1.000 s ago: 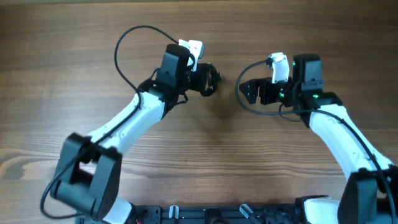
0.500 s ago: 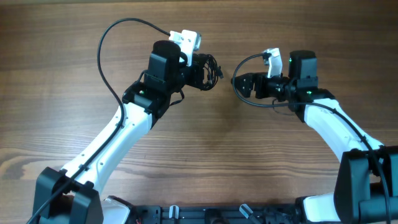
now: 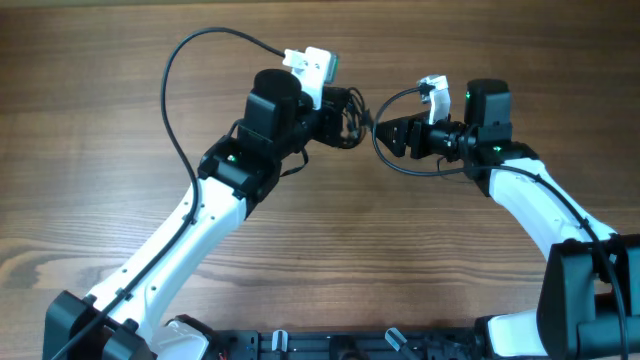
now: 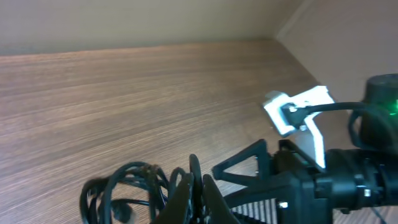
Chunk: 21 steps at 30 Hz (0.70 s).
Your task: Untangle cables
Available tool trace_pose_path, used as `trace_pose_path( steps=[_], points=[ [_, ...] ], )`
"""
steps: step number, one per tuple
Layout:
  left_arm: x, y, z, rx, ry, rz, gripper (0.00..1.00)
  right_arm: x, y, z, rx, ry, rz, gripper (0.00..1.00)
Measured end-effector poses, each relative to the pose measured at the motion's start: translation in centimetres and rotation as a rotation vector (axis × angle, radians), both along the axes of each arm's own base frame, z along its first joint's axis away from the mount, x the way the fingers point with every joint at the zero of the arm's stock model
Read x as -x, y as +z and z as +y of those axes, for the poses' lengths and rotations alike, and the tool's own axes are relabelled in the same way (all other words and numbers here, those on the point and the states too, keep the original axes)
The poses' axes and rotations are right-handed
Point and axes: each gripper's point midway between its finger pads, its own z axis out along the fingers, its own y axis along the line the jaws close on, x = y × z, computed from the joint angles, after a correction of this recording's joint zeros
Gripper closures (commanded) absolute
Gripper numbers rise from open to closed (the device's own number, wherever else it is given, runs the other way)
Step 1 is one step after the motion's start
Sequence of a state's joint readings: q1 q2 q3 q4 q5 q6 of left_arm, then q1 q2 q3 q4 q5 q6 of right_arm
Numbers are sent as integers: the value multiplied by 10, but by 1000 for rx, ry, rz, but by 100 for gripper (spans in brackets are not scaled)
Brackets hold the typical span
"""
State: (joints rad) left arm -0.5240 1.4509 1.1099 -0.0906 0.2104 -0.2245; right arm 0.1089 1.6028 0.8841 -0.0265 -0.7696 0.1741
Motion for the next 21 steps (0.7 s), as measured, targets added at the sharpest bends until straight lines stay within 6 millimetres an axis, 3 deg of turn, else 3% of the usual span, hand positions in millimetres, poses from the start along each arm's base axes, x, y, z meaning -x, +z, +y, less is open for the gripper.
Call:
trace_pose_path(
  steps=[12,15,21],
  points=[
    [3,4,-6,6,-12,-5,95,4,14,11,-66,70,-39,21],
    [2,4,-5,5,-10,-5,94,7,19,14,-92,98,-45,26],
    [2,4,-5,5,-9,-6,95,11,22,18,-115,122,-45,52]
  ],
)
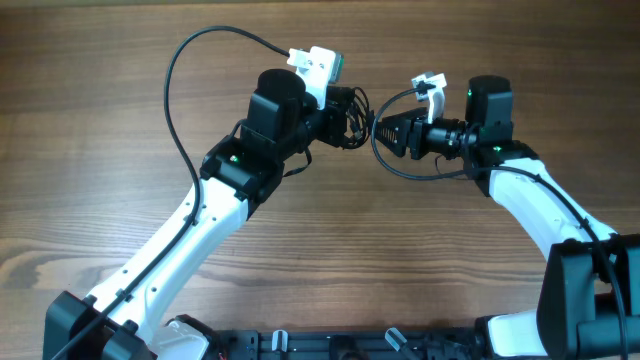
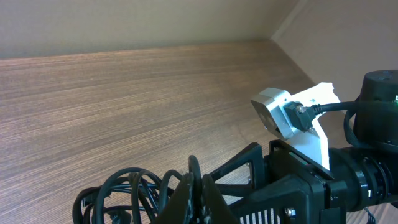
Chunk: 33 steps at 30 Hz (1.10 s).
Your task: Untangle cables
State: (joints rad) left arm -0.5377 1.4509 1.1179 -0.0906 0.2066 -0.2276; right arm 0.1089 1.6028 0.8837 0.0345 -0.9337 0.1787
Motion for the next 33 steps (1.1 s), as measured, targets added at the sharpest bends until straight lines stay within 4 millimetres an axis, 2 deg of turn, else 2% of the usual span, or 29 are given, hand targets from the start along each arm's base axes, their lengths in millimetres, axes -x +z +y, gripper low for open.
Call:
trace_pose_path(
  steps=[6,9,14,15,18,20,23,33],
  points=[
    [0,0,0,0,0,0,95,1,2,1,-7,8,-4,52],
    [0,0,0,0,0,0,95,1,2,1,-8,10,-5,49],
    [4,0,-5,1,-13,0,95,1,4,7,-10,24,-24,50],
    [5,0,-6,1,-16,0,95,2,6,10,-11,34,-35,54],
    [5,0,-7,2,-17,2,94,6,10,24,-14,71,-66,80],
    [5,0,-7,2,-17,2,95,9,10,32,-10,90,-77,83],
    [5,0,-7,2,-17,2,94,9,10,33,-5,88,-78,94],
    [2,-1,-3,-10,11,-4,94,-2,3,26,39,14,-71,96]
  ],
)
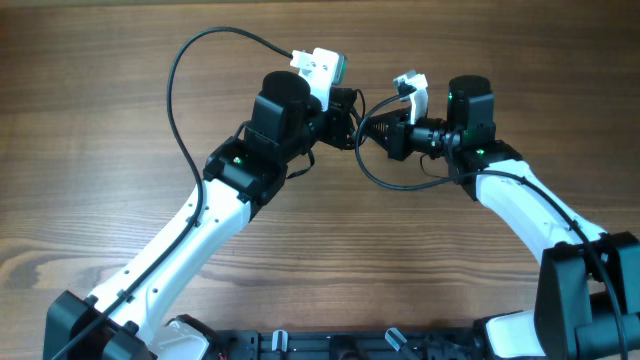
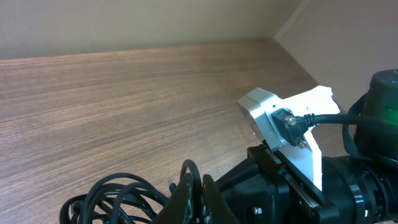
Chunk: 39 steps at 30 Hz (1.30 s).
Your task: Untangle cables
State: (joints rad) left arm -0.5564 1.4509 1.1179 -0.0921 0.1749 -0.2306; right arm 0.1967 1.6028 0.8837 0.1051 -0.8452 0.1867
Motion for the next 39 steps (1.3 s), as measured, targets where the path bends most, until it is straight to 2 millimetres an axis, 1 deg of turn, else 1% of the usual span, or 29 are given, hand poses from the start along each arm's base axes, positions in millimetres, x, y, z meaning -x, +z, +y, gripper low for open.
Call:
trace_pose_path(
  steps=[5,8,13,14,16,19,20,21,22,24,26,28,33,35,36,37,38,39],
  points=[
    [-1,-11,10,-49,45,28,95,-9,-5,-8,22,-71,22,95],
    [-2,-15,14,-73,60,30,95,-13,-5,-15,22,-95,28,96],
    [-6,-18,22,-97,90,29,96,-21,-5,-33,-1,-157,64,95],
    [-7,-20,26,-104,99,36,96,-22,-4,-36,-9,-166,72,95],
    [-14,-25,43,-113,133,59,95,-22,-1,-42,-38,-161,86,95],
    [-22,-30,66,-119,174,90,96,-16,8,-45,-92,-115,93,95],
    [-27,-31,76,-124,199,90,95,-17,11,-50,-97,-125,90,96],
    [-34,-31,90,-130,237,87,96,-19,15,-61,-104,-149,87,96],
    [-42,-30,109,-138,289,83,96,-21,17,-69,-107,-170,86,95],
    [-51,-33,132,-151,352,88,96,-22,23,-80,-110,-201,83,96],
    [-53,-37,141,-159,373,103,96,-19,30,-81,-113,-200,68,95],
    [-53,-42,142,-167,377,115,96,-17,36,-81,-116,-197,59,96],
    [-53,-44,142,-175,373,120,93,-18,36,-90,-116,-221,65,96],
    [-51,-46,140,-172,359,131,90,-19,37,-94,-117,-231,63,96],
    [-50,-47,137,-166,345,138,81,-19,38,-96,-117,-237,60,96],
    [-48,-48,135,-160,330,144,66,-19,40,-98,-120,-243,58,96],
    [-46,-48,130,-148,301,152,57,-19,44,-100,-124,-247,52,95],
    [-46,-49,127,-144,284,156,54,-18,47,-99,-128,-243,47,95]
  ],
)
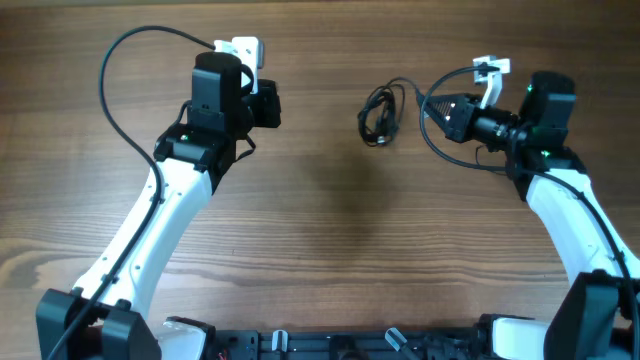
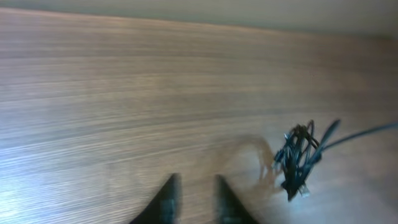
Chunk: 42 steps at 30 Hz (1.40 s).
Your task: Untangle cables
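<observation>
A tangled bundle of thin black cable is at the upper middle of the wooden table. In the left wrist view the cable bundle shows blurred, with a shadow beside it and one strand running off to the right. That strand leads to my right gripper, which appears shut on it just right of the bundle. My left gripper is well to the left of the bundle. Seen from its own wrist, the left gripper is open, with bare table between its fingers.
The wooden table fills the view. Each wrist camera's own black lead arcs near its arm: a long loop at the far left, a smaller one under the right gripper.
My left gripper has let go of the bundle, opened and moved away to the left. My right gripper has moved back to the right with a strand of the cable, the bundle trailing beside it.
My left gripper held the bundle, shut on it, with my right gripper a little to its right. At each later moment the right gripper was closer, until it reached the bundle. Now the arms are far apart, the left gripper empty and the cable on the right gripper's side.
</observation>
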Available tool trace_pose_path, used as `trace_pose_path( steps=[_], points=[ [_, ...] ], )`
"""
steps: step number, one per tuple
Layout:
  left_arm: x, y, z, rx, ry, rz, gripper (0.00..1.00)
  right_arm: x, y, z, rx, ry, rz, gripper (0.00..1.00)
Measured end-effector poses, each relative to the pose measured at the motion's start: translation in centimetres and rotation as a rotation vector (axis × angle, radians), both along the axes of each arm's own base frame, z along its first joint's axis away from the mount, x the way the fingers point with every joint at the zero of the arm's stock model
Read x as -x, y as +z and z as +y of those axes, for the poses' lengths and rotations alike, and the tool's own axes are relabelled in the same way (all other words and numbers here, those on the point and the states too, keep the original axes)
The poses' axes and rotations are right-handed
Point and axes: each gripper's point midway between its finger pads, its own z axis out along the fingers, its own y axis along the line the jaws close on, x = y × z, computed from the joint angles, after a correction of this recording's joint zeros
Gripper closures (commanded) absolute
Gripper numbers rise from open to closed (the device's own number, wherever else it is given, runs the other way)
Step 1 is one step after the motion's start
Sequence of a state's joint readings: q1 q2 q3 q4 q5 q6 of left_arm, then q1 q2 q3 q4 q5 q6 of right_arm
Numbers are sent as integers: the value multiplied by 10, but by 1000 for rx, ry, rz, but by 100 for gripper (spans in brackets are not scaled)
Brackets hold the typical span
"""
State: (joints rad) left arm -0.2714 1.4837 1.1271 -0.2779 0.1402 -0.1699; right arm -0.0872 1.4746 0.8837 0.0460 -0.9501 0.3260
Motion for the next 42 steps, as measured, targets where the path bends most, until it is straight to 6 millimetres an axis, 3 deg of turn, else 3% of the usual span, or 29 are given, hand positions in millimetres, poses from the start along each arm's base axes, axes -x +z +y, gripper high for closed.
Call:
trace_pose_path(
  steps=[3,10,13,17,22,33,42],
  points=[
    [4,-12,-15,44,-73,46,51,7,18,4,-20,26,-40,96],
    [10,-60,-58,108,-224,169,59,25,62,12,-70,84,-139,96],
    [19,-59,-90,141,-340,149,54,29,70,15,-88,100,-150,95],
    [33,-42,-126,185,-475,89,56,30,76,16,-109,111,-154,96],
    [38,-40,-132,205,-508,91,59,31,77,17,-118,114,-146,95],
    [51,-23,-147,265,-649,41,50,31,77,17,-123,117,-142,96],
    [49,-19,-149,266,-659,10,51,36,79,20,-143,142,-130,96]
  ],
)
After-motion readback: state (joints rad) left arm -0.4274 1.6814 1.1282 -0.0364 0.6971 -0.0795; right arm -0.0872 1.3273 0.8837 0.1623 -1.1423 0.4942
